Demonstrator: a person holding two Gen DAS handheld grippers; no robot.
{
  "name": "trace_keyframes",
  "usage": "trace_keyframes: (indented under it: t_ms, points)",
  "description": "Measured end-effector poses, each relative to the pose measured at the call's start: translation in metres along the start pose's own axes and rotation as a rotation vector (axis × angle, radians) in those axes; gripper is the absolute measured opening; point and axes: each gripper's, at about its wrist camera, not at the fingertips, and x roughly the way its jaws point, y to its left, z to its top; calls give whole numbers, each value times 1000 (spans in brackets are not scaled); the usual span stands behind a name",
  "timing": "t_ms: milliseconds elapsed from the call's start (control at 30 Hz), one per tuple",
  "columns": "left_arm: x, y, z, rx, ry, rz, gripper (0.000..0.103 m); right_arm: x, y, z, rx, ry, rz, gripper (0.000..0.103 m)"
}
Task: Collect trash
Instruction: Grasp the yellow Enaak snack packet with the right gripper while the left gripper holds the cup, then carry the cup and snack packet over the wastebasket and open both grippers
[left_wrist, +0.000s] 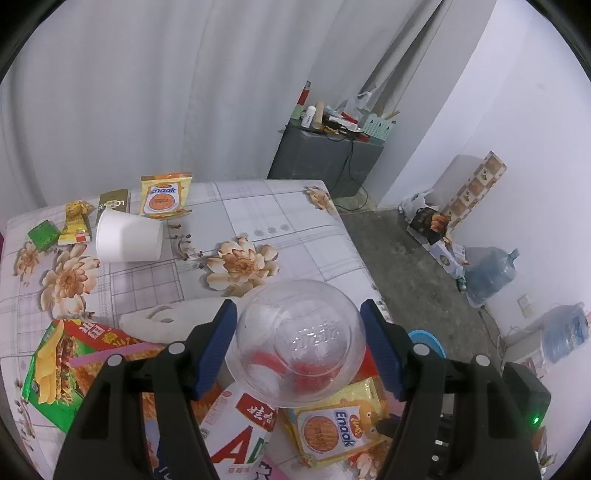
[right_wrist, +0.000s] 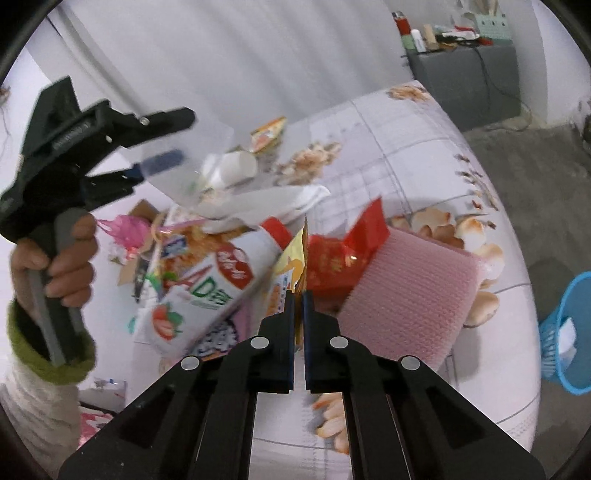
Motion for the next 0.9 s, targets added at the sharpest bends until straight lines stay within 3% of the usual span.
trace_keyframes:
  t_ms: [200, 433, 700, 900]
  points:
    - [-10, -18, 0, 31, -15, -20, 67, -27, -10, -3, 58, -60, 138, 0]
    - [-5, -67, 4, 122, -4, -64, 67, -68, -38, -14, 148, -156, 260, 0]
    - [14, -116, -3, 141, 37, -134, 67, -108, -74, -28, 219, -232, 305, 0]
    - [24, -157, -12, 176, 67, -191, 67, -145, -107, -42, 279, -332, 293, 0]
